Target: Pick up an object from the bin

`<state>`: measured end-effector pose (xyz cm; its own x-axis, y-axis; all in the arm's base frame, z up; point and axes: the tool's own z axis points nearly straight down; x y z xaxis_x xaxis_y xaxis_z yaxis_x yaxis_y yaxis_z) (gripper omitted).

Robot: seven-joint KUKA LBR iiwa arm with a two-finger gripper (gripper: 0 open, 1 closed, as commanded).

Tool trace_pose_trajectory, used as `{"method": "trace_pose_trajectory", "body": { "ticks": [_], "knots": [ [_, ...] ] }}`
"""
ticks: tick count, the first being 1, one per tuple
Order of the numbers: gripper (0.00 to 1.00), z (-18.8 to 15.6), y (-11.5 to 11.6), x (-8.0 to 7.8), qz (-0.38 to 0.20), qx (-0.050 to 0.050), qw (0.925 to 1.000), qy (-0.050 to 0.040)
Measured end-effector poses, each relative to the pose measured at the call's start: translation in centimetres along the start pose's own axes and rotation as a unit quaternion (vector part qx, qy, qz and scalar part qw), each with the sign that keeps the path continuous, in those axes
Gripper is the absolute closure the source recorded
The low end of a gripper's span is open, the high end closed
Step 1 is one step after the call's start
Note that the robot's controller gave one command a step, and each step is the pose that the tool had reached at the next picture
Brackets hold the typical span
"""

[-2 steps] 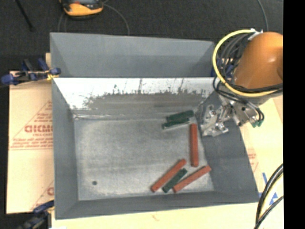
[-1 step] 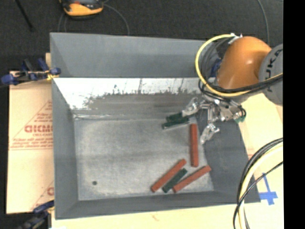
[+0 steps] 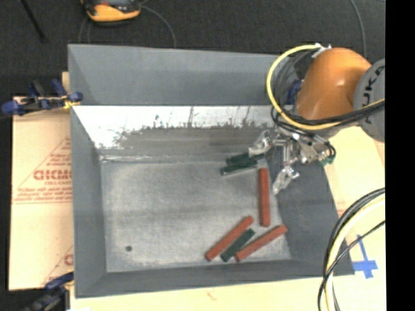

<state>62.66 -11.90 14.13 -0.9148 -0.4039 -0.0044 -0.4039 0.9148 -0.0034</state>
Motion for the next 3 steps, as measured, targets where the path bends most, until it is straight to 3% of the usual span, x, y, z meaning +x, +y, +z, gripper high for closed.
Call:
{"method": "trace_pose_trajectory", "body": {
  "ticks": [1, 2, 3],
  "knots": [
    [0.00, 2.0, 0.5, 0.8, -0.088, 0.002, 0.9961, -0.0024],
    [1.00, 5.9, -0.4, -0.8, -0.214, 0.004, 0.9767, -0.0043],
    [1.00, 5.9, -0.4, -0.8, -0.214, 0.004, 0.9768, -0.0043]
  ]
}}
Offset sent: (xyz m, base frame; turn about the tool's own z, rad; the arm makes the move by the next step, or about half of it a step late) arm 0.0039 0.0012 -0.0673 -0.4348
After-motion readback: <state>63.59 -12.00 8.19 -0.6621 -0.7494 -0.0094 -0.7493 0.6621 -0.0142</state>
